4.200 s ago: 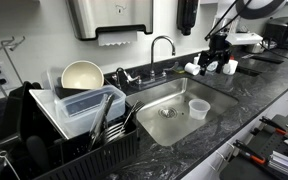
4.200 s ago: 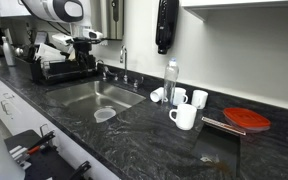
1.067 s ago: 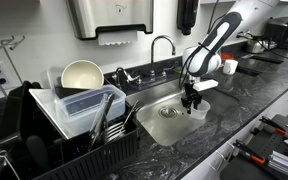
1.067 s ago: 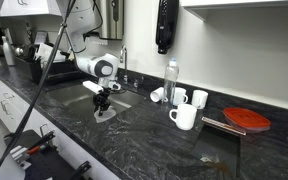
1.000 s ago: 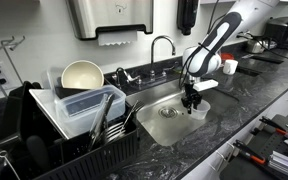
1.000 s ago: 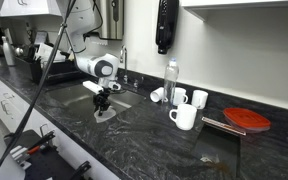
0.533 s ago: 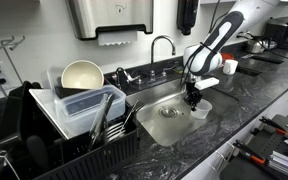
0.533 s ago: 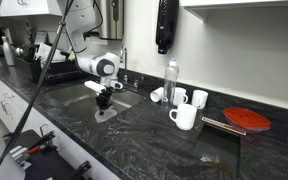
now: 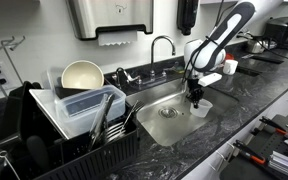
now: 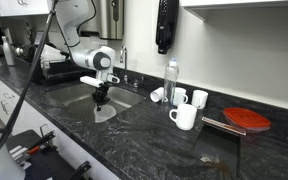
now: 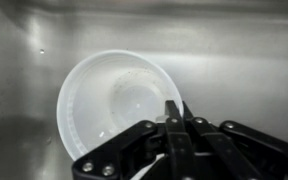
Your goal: Move the bowl from the sink to the counter
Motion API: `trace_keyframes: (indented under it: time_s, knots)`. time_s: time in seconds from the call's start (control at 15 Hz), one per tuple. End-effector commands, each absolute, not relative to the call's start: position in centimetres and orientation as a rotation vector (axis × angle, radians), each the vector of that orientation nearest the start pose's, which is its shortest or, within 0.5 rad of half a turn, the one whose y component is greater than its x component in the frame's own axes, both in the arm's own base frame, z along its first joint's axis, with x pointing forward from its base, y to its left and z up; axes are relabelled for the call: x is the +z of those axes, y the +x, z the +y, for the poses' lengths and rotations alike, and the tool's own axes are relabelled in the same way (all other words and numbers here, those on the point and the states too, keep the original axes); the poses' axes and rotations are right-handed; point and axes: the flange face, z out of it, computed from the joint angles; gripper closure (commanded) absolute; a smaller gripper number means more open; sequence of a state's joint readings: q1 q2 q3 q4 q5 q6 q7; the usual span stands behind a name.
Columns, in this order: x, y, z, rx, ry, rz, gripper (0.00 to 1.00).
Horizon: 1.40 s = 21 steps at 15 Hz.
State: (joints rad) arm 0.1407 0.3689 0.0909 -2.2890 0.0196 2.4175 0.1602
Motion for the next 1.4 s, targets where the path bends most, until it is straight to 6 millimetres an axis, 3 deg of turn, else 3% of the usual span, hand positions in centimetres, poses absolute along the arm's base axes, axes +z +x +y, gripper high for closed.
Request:
trace_keyframes:
  time_s: [0.0,0.4,0.73,0.93,1.33]
  knots:
    - [19.9,47.5,12.5,0.370,-3.136,-0.192,0.99]
    - [27.2,47.0,13.2,0.202,-3.178,-0.272,0.99]
    - [32.6,45.9,12.2,0.046,-3.282,-0.306,0.99]
    - [34.3,44.7,9.7,0.003,-3.376,-0.158,0.99]
    - [35.5,40.2,3.4,0.096,-3.454,0.388,0.99]
